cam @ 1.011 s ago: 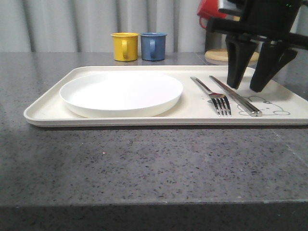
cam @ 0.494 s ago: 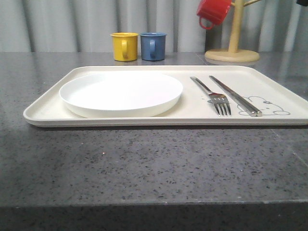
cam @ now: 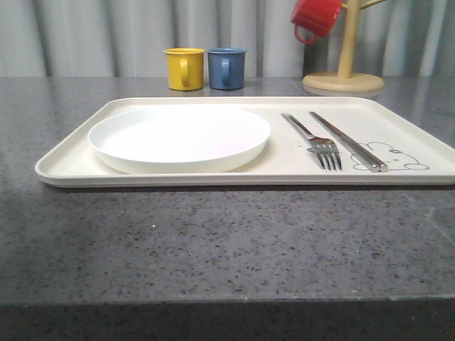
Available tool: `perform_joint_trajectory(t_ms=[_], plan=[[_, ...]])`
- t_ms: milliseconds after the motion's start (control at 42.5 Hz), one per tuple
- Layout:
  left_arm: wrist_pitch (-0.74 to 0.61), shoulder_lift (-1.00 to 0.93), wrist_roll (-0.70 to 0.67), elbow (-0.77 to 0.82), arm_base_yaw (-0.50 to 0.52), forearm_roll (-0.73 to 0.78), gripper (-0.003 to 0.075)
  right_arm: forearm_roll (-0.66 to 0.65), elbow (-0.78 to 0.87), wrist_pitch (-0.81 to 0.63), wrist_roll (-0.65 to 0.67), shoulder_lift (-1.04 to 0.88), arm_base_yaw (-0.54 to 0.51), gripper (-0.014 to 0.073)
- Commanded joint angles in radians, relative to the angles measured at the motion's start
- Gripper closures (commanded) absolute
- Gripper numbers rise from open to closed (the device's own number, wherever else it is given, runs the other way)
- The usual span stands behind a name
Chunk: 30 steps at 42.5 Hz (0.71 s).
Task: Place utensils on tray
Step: 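Grasp the steel spoon by its handle with the right gripper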
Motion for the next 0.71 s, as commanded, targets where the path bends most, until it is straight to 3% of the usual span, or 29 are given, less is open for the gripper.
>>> perform_joint_trajectory(t_ms=[0,329,470,682], plan=[[-0.058,-0.012,-0.009,-0.026,-0.006,0.001,0.0279,-0.016,-0.020,0.001,-0.014,-0.030,-0.006,0.0312],[-0.058,-0.012,-0.009,-0.026,-0.006,0.001,0.0279,0.026,-0.027,0.021,-0.018,-0.020,-0.005,0.0667],[-0.058,-0.012,-0.009,-0.026,-0.006,0.001,0.0279,0.037,-0.032,0.031,-0.018,-0.027,-0.002,0.0660],[-0.058,-0.012,-0.009,-0.026,-0.006,0.001,0.0279,0.168,-0.092,0.099,-0.046,-0.084,0.076,0.0660]])
